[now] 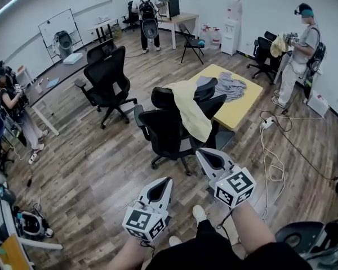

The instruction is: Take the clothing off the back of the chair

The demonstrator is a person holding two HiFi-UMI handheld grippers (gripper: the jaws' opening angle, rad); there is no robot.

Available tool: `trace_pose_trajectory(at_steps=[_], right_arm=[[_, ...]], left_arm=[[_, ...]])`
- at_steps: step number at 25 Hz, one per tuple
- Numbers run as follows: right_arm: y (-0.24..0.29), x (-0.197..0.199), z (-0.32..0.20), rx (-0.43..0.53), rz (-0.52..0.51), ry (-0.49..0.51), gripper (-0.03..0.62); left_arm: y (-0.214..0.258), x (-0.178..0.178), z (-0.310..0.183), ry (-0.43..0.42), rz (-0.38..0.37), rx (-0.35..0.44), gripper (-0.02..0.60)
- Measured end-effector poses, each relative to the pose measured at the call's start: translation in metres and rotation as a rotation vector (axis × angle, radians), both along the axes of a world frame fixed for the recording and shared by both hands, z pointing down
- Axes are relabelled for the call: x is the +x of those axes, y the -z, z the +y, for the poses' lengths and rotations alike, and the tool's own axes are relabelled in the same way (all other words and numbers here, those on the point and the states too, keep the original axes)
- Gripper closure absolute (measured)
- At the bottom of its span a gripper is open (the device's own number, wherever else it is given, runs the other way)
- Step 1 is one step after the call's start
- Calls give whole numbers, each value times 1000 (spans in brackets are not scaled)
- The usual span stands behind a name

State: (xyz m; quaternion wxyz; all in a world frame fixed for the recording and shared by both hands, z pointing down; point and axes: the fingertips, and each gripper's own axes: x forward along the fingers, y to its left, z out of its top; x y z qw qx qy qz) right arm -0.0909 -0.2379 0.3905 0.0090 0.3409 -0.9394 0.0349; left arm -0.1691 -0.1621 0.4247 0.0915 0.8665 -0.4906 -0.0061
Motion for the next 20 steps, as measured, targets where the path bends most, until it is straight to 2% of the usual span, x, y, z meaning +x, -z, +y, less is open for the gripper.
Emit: trace_pose_trajectory(at_steps=[6, 15, 17, 20], right_arm=[[0, 8, -46, -7, 6, 18, 579], [-9, 19, -106, -25, 16, -13, 576], [-12, 19, -118, -29, 15, -11, 519], [-15, 18, -133, -33, 20, -5, 500]], left_arm=[[2, 13, -37, 25, -1, -4, 566], [-6, 22, -86, 45, 3, -15, 566], [-9, 23, -97, 45, 1, -19, 566], [-11, 27, -111, 42, 0, -21, 566]])
